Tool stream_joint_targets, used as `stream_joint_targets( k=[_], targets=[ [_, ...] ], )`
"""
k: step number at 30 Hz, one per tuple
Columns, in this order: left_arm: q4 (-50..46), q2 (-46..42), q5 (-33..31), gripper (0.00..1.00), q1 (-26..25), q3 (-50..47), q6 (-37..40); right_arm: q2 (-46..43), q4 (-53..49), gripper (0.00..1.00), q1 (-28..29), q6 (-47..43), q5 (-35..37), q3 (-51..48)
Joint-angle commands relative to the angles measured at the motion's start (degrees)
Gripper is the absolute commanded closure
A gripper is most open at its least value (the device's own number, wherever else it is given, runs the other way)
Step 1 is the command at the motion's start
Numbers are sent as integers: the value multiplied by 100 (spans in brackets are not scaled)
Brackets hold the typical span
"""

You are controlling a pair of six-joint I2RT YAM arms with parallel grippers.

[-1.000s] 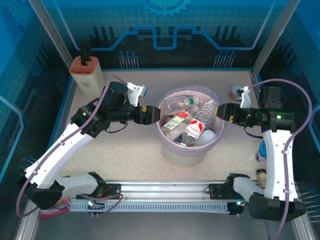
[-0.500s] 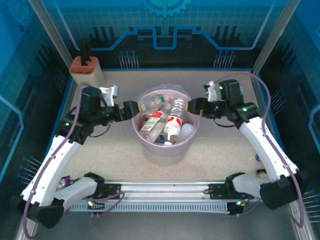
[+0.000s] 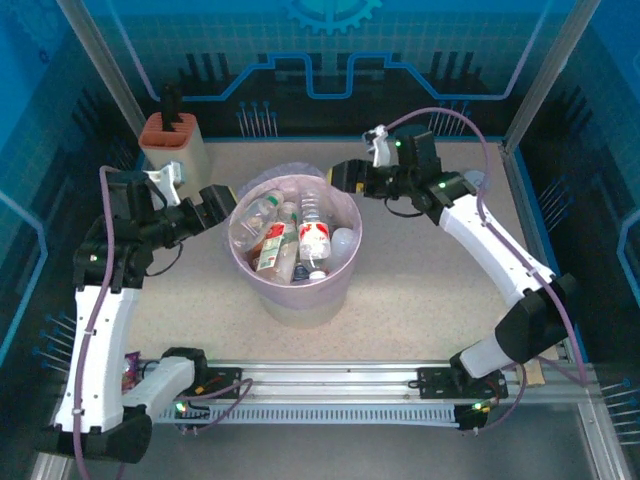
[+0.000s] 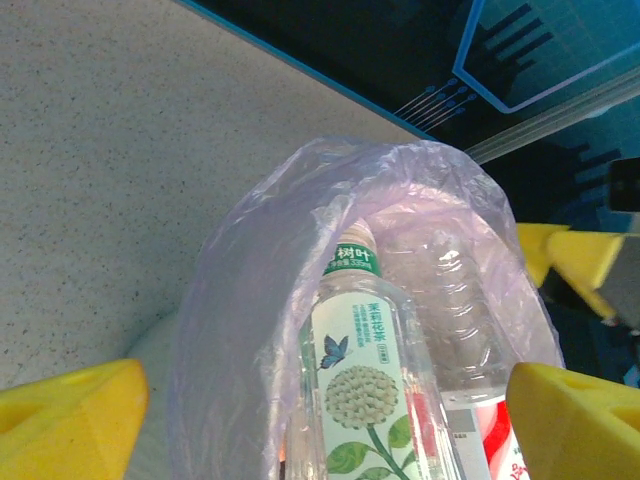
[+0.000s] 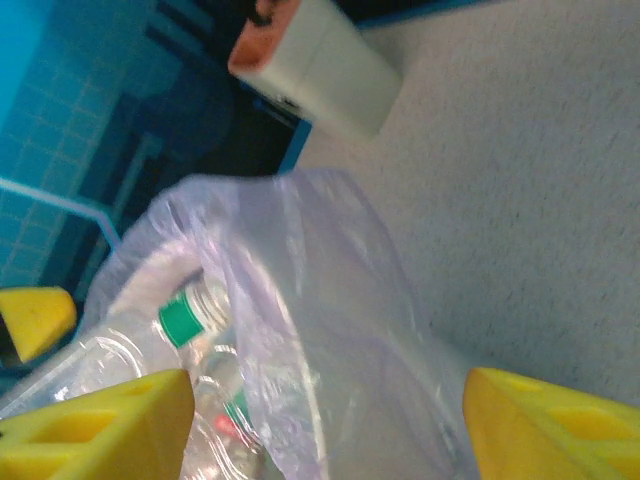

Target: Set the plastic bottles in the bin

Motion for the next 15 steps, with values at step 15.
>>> stream_joint_targets(
  k=[15],
  targets=[
    [2243,-478,-2751,1,798,-1905,1159,-1115,-627,0,-1952,-2242,1465,-1315]
  ],
)
